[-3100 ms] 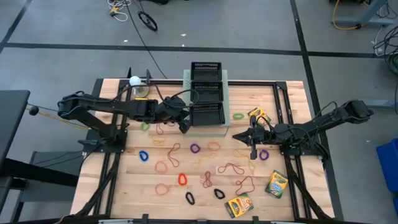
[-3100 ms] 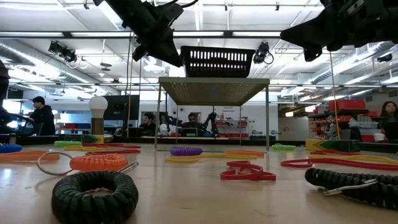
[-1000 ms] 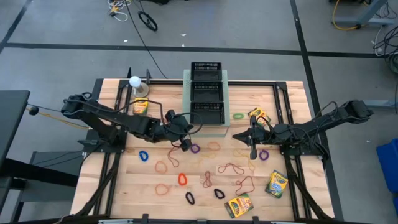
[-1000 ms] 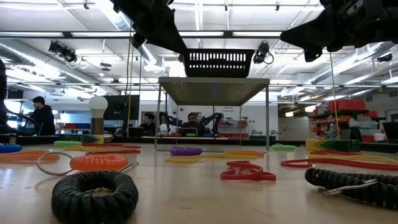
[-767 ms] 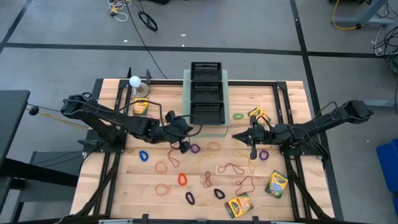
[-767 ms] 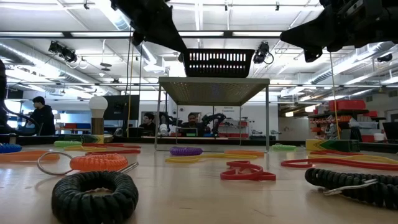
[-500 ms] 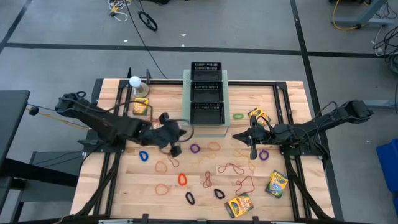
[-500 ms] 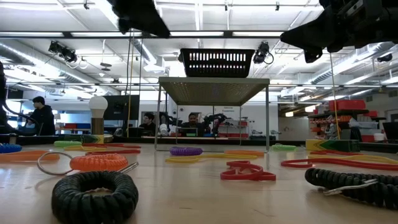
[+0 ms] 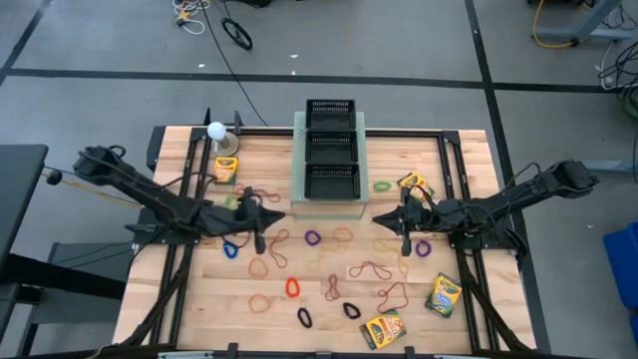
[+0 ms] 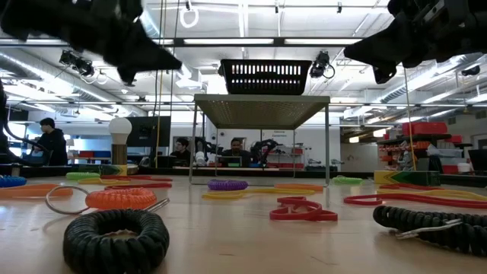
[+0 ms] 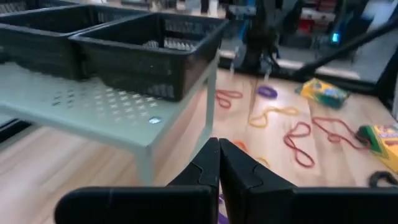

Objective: Pick & Place Office Desk Supplies
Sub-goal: Put the yellow rubber band into the top black bin on the shelf

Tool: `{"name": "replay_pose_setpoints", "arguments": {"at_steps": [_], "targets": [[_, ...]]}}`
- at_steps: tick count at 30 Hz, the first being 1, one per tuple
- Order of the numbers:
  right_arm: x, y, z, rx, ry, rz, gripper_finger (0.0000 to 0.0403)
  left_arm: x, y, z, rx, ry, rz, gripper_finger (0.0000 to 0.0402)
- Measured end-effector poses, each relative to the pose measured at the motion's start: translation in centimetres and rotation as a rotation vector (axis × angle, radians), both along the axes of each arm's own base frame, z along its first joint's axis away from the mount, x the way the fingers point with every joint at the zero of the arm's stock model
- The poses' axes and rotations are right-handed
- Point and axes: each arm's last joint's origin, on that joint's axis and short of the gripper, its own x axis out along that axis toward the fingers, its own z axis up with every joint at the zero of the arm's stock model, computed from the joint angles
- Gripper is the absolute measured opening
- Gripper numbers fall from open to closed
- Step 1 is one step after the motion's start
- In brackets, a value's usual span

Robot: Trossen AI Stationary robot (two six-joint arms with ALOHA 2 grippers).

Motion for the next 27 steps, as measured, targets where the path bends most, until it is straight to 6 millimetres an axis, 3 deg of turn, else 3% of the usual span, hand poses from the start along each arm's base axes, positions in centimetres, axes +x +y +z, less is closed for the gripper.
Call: {"name": "replay_pose_setpoints", "arguments": {"at_steps": [5,10,14,20,27], "targets": [[0.2,0.0,-0.1,0.035,0.115,-0.018,0.0009,-2.3,1.4,-2.7,0.014,-0.131,-0.02,0.0005],[0.1,0.4,0.4,0.071,0.347,-0.196,0.0004,-3.6,2.5,-4.2,0.024,-0.152,0.012,0.0011],[-0.1,1.5,0.3,0.138,0.436,-0.221,0.0003,-3.6,3.1,-4.5,0.052,-0.123,0.044,0.002],[0.2,3.2,-1.3,0.231,0.633,-0.311,0.0006,-3.5,4.3,-4.4,0.059,-0.125,0.117,0.0023],[2.2,5.1,-3.3,0.303,0.815,-0.383,0.0006,-3.4,4.7,-4.4,0.057,-0.126,0.129,0.0005]]}}
